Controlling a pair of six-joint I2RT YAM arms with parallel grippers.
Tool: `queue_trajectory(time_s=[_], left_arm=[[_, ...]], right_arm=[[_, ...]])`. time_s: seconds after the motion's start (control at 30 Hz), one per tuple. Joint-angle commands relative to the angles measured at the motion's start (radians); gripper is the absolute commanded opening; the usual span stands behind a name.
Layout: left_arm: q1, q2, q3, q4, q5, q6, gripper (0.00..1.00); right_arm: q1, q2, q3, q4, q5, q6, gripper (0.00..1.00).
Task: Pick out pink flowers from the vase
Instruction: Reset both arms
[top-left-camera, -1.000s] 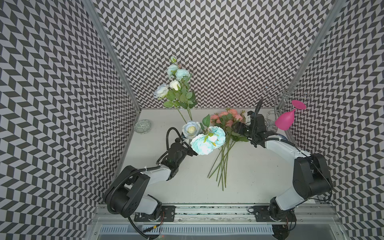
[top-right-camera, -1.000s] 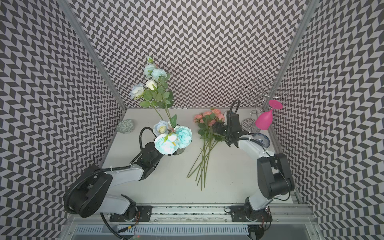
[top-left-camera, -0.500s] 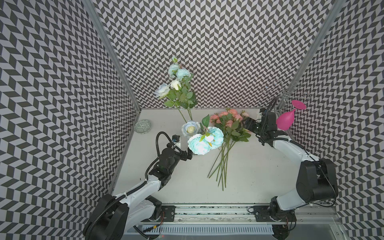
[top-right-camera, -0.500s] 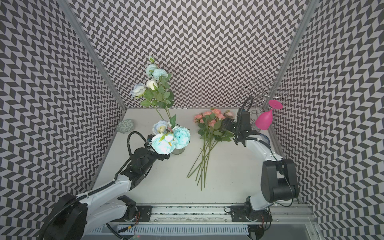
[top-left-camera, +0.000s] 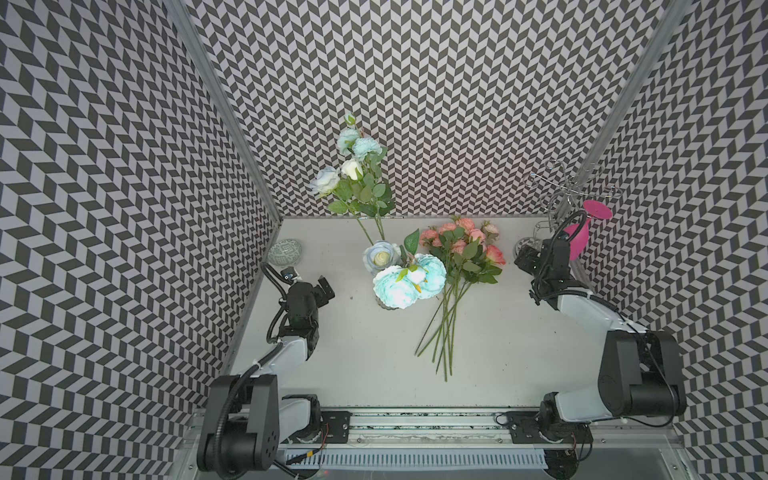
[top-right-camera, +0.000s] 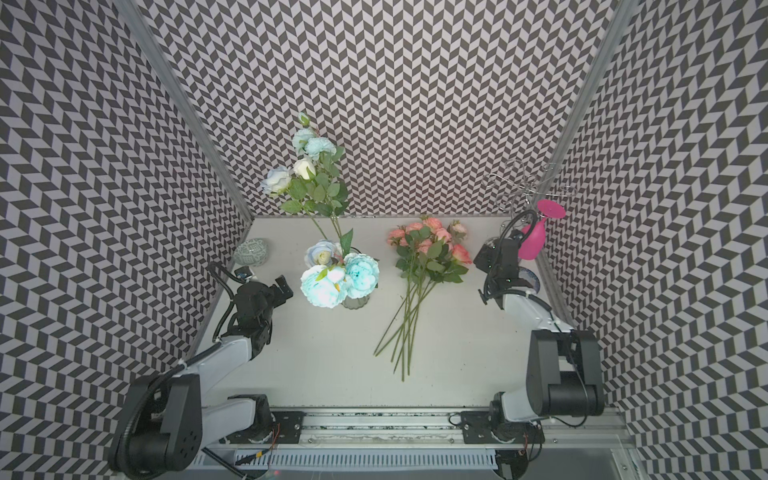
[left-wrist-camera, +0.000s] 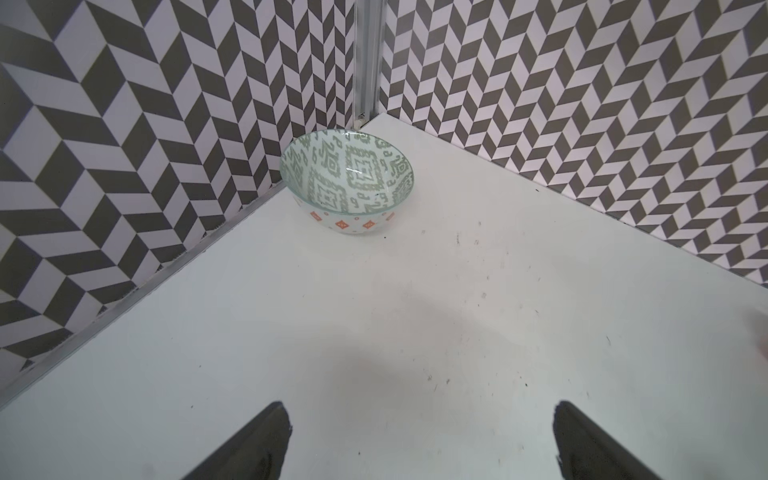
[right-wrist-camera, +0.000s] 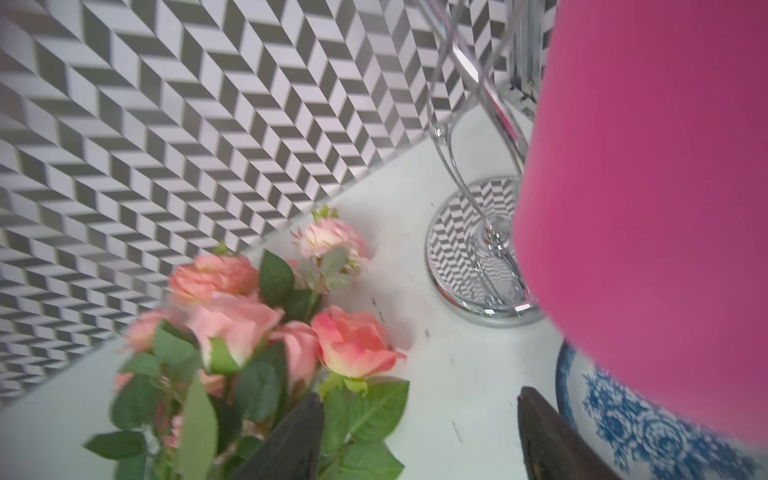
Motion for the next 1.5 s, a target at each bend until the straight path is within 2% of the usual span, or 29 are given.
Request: queue_trajectory(time_s=[0.0, 0.1, 0.2, 0.3, 0.37, 0.43, 0.5, 0.53, 0.57, 0.6, 0.63, 0.7, 0.8, 0.87, 0.97, 1.0, 1.07, 1.1, 1.13, 1.17, 1.23, 1.3, 1.4, 1.47], left_arm=[[0.012, 0.047, 0.068, 0.062, -0.093, 0.082, 0.99], [0.027, 0.093, 0.04, 0.178, -0.111, 0.164, 0.99], [0.054, 0.139, -0.015, 0.318, -0.052, 0.201, 0.99], [0.06, 0.192, -0.062, 0.47, -0.015, 0.225, 0.99], [0.062, 0.203, -0.038, 0.441, 0.022, 0.236, 0.99], [0.062, 0.207, -0.029, 0.429, 0.039, 0.242, 0.99], [0.062, 0.2, -0.045, 0.458, 0.051, 0.249, 0.99], [0.062, 0.189, -0.056, 0.467, 0.065, 0.251, 0.99], [0.063, 0.18, -0.07, 0.485, 0.083, 0.254, 0.99], [0.064, 0.172, -0.085, 0.509, 0.116, 0.254, 0.99], [0.067, 0.168, -0.1, 0.536, 0.155, 0.253, 0.99], [0.067, 0.179, -0.103, 0.572, 0.201, 0.244, 0.99], [0.067, 0.249, -0.105, 0.672, 0.217, 0.224, 1.0], [0.055, 0.244, -0.055, 0.552, 0.211, 0.228, 1.0], [0.047, 0.229, -0.141, 0.695, 0.265, 0.261, 1.0], [0.037, 0.243, -0.195, 0.797, 0.268, 0.276, 1.0], [0.021, 0.354, -0.29, 1.134, 0.195, 0.28, 1.0], [0.018, 0.335, -0.284, 1.106, 0.188, 0.281, 0.99], [0.013, 0.287, -0.241, 0.92, 0.172, 0.267, 1.0], [-0.002, 0.268, -0.209, 0.845, 0.115, 0.256, 0.99], [-0.061, 0.342, -0.219, 0.989, 0.003, 0.326, 1.0], [-0.074, 0.301, -0.202, 0.883, 0.002, 0.318, 1.0], [-0.064, 0.321, -0.214, 0.943, 0.023, 0.322, 0.99], [-0.071, 0.307, -0.204, 0.899, 0.012, 0.321, 1.0]], right_arm=[[0.07, -0.024, -0.058, 0.203, 0.208, -0.15, 0.73], [0.11, -0.008, -0.127, 0.33, 0.304, -0.25, 0.73], [0.113, 0.01, -0.212, 0.457, 0.285, -0.227, 0.73], [0.124, 0.029, -0.32, 0.64, 0.27, -0.281, 0.73], [0.126, 0.03, -0.409, 0.837, 0.307, -0.3, 0.74], [0.124, -0.014, -0.453, 0.898, 0.249, -0.365, 0.75], [0.117, 0.01, -0.525, 1.044, 0.187, -0.39, 0.76], [0.115, 0.052, -0.564, 1.178, 0.168, -0.4, 1.0], [0.103, 0.085, -0.581, 1.286, 0.13, -0.408, 0.99], [0.092, 0.121, -0.612, 1.313, 0.104, -0.407, 1.0], [0.086, 0.13, -0.611, 1.335, 0.096, -0.403, 1.0], [0.079, 0.1, -0.599, 1.239, 0.084, -0.391, 1.0], [0.074, 0.085, -0.562, 1.19, 0.075, -0.386, 1.0], [0.073, 0.092, -0.571, 1.224, 0.068, -0.391, 1.0], [0.072, 0.109, -0.581, 1.288, 0.061, -0.4, 1.0], [0.072, 0.115, -0.581, 1.309, 0.061, -0.401, 1.0], [0.072, 0.117, -0.614, 1.315, 0.06, -0.402, 0.99], [0.071, 0.116, -0.615, 1.311, 0.059, -0.402, 1.0], [0.071, 0.117, -0.614, 1.313, 0.057, -0.402, 1.0], [0.07, 0.116, -0.615, 1.312, 0.058, -0.402, 0.99], [0.072, 0.116, -0.615, 1.313, 0.058, -0.402, 1.0], [0.071, 0.116, -0.615, 1.311, 0.058, -0.402, 1.0], [0.072, 0.117, -0.615, 1.311, 0.057, -0.402, 1.0], [0.07, 0.116, -0.614, 1.311, 0.056, -0.402, 0.99]])
